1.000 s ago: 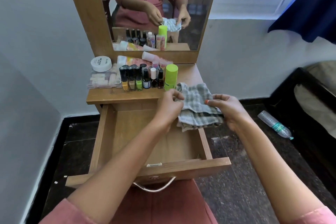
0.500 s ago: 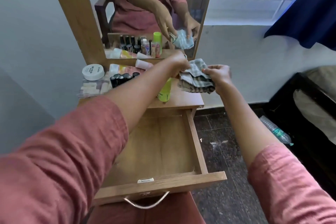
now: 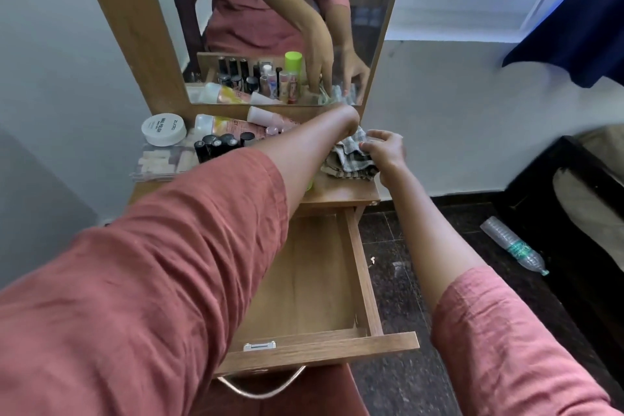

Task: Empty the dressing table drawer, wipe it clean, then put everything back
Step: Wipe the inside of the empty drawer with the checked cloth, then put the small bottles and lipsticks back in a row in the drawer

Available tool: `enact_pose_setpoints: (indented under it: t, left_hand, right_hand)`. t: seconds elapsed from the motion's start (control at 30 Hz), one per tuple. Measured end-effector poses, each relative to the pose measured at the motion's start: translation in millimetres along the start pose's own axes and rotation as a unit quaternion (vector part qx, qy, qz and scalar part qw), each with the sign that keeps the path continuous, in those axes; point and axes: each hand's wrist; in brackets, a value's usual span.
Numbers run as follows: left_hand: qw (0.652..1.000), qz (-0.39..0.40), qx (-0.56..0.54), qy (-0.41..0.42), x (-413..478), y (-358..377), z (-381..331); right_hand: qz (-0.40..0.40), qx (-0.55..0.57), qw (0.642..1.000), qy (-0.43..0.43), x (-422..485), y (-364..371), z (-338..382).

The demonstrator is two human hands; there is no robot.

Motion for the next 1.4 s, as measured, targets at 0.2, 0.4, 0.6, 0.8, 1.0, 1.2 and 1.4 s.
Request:
enact_pose_setpoints:
  t: [0.2,0.4,0.6,0.8,1.0,1.2,1.4]
  left_hand:
    - [0.999,0.003,-0.027,-0.020,13.4,20.7,1.7]
    - [0.981,-0.107,-0.142,-0.073,10.2,33.9,1.8]
    - [0.969,-0.146,-0.199,-0.028,5.9,26.2,1.0]
    - [0.970,-0.198,-0.137,0.038,-9.7,23.8,8.8]
    - [0.956,-0.231,-0.158,0.091,-32.5,30.6,26.4]
    - [0.942,-0.250,-0.192,0.111,-63.9,42.2,65.0]
    - [0.929,-0.275,-0.227,0.104,-81.5,55.1,114.4]
  right_hand:
    - [0.002,-0.028,1.000,-0.006,1.8,-2.2,-9.9]
    - [-0.001,-0.049,0.998,-0.032,0.2,-6.3,-16.6]
    - [-0.036,-0.039,0.996,-0.066,-7.8,-12.5,-12.8]
    - [-0.070,-0.066,0.987,-0.132,-29.2,-15.6,-1.7]
    - [-0.077,-0.059,0.980,-0.176,-63.2,-6.3,8.6]
    - [-0.023,-0.041,0.982,-0.185,-102.7,19.5,3.9]
    - [0.007,-0.028,0.983,-0.180,-125.2,43.5,-6.7]
Point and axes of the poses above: each hand's wrist, its own x-axis towards the middle knuckle, its own y-axis out of the palm, z = x × y, and after that the axes turned 13 degrees about x, right-handed
